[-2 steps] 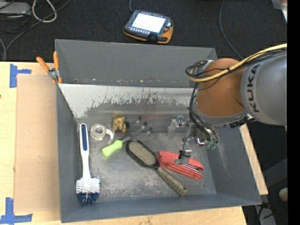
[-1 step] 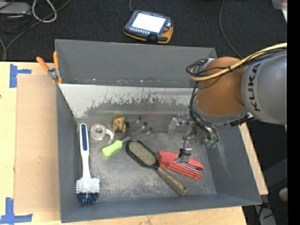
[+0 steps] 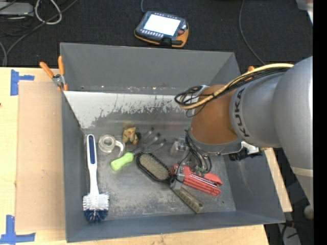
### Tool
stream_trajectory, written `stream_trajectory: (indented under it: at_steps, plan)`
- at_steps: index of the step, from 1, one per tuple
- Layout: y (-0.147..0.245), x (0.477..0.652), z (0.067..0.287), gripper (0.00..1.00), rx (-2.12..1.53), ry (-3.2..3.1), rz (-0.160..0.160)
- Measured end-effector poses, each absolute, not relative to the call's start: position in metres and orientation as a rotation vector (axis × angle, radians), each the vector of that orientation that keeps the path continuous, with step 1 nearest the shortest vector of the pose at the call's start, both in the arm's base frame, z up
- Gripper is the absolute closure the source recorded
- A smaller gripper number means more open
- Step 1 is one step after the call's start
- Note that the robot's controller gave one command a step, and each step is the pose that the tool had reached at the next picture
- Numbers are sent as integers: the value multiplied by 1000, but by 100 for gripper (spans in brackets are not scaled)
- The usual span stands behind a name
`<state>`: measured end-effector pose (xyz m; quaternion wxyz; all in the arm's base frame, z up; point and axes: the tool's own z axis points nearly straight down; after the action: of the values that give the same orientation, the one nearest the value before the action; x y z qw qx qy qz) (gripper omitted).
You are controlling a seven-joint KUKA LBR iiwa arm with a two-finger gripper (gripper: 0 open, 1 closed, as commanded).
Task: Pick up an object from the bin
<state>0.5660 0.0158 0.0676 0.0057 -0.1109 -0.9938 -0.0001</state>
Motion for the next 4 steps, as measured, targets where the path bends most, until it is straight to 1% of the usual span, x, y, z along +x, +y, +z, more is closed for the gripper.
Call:
stream_trajectory:
  at_steps: [1, 2, 3, 4]
  plan:
    - [12, 567, 119, 0, -305, -3130, -1]
    - [44, 563, 99, 0, -704, -3050, 2]
    - [49, 560, 70, 0, -875, -3014, 0]
    - [63, 579, 72, 100, -834, -3023, -3]
